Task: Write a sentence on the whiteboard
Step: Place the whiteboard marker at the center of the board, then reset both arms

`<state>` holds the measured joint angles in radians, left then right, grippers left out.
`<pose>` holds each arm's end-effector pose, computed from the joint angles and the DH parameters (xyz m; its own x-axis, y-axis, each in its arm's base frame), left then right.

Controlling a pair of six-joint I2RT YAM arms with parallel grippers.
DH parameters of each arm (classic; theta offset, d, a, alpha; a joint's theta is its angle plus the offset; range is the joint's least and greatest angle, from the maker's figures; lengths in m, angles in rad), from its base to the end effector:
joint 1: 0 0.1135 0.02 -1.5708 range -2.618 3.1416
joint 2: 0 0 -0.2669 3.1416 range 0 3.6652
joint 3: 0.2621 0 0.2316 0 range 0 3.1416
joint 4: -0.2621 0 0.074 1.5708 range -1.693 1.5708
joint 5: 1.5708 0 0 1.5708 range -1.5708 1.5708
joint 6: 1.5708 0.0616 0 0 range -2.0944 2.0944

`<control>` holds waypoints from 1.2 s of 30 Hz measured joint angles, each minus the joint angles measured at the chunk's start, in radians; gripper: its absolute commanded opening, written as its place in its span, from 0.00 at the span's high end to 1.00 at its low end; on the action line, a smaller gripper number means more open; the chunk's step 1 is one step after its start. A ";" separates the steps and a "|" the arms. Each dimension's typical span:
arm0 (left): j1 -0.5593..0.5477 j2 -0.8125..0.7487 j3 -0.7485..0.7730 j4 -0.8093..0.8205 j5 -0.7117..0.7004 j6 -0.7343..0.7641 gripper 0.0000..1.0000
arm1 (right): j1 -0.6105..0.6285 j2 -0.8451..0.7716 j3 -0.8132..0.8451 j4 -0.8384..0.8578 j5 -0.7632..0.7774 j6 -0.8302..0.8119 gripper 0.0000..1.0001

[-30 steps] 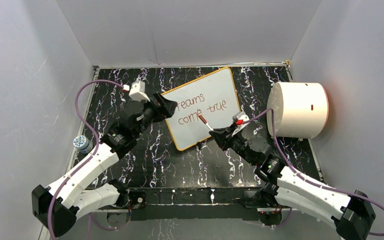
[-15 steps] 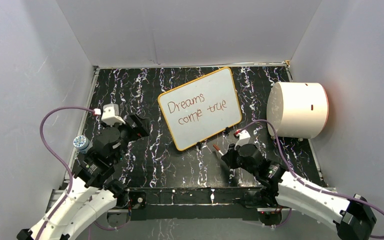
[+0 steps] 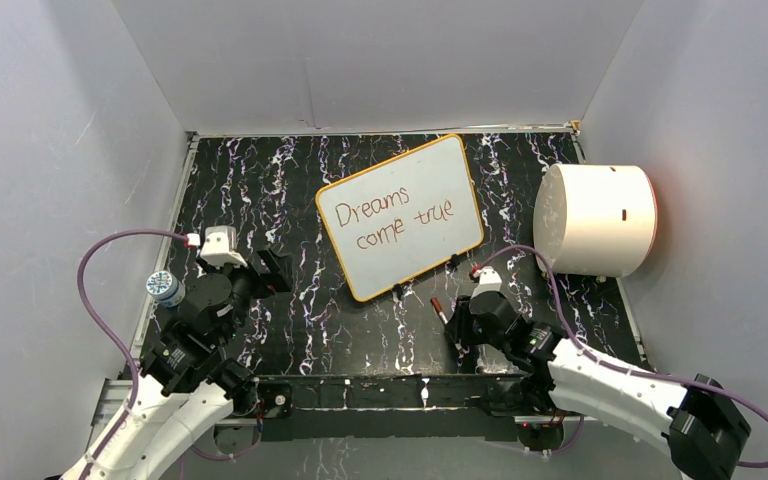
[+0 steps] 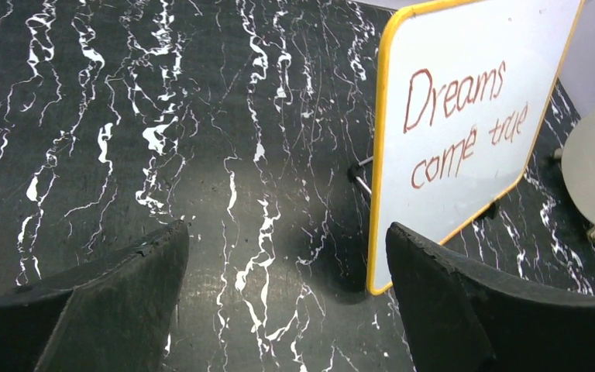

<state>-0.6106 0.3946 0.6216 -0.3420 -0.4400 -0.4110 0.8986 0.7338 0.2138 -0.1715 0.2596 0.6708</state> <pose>0.1027 -0.0398 0.3100 -0.1549 -0.3328 -0.9302 0.1202 0.9282 -0.3521 0.1049 0.1064 0.1480 -0.7046 0.0794 -0.7051 -0.2491 0.9028 0.3506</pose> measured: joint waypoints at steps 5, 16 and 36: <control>0.000 -0.012 0.016 -0.051 0.048 0.020 0.06 | 0.000 -0.075 0.053 -0.109 0.035 0.003 0.33; 0.000 -0.127 0.080 -0.111 0.003 0.061 0.06 | 0.000 -0.255 0.434 -0.348 0.304 -0.158 0.01; 0.000 -0.392 0.164 -0.101 -0.122 0.168 0.05 | 0.000 -0.529 0.548 -0.470 0.555 -0.329 0.01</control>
<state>-0.6106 0.0029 0.7856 -0.4427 -0.5625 -0.2428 0.8986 0.2043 0.7616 -0.6418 0.8146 0.3416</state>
